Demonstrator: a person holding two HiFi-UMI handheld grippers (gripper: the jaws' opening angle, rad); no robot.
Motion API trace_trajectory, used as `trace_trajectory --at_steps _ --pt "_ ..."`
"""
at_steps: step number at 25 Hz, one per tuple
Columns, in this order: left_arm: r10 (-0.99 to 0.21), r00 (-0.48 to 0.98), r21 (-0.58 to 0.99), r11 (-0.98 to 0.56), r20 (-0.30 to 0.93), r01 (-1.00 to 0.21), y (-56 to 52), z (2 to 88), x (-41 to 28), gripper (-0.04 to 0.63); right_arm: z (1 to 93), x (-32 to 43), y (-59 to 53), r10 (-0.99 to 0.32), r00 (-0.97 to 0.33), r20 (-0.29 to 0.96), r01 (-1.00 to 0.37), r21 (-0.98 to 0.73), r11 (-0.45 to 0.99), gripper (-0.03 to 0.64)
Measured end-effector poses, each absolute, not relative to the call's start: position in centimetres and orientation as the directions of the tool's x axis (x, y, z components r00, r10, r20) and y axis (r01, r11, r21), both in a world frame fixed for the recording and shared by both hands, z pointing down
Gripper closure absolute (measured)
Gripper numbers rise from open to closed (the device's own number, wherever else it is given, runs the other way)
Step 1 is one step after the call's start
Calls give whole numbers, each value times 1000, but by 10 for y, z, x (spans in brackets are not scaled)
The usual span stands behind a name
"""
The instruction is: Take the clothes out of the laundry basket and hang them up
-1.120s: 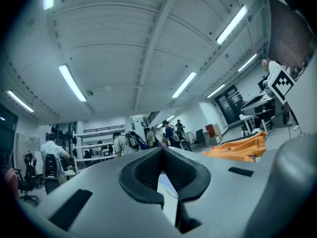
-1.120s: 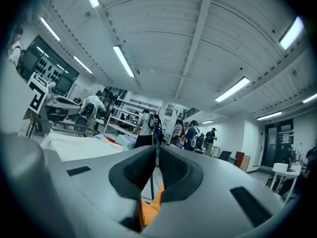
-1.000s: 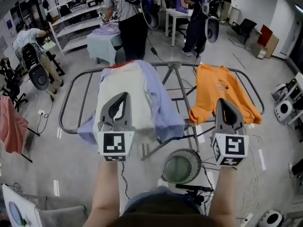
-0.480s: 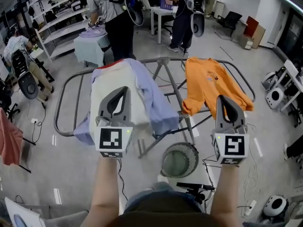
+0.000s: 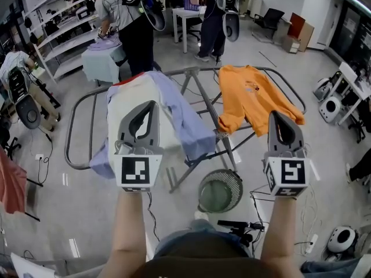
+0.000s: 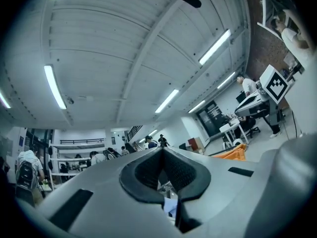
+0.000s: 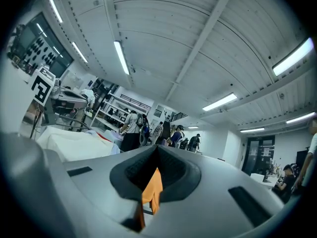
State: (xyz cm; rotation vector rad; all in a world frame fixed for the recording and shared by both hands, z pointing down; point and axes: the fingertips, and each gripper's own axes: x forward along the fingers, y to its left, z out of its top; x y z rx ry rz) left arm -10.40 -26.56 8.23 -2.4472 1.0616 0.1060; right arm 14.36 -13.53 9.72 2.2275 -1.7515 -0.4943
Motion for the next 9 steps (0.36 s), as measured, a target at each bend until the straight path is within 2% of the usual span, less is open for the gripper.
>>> trace_trajectory --at_steps 9 --pt "-694 662 -338 -573 -283 -746 -262 72 -128 594 91 124 -123 -967 228 -114 -871 421 -255 618"
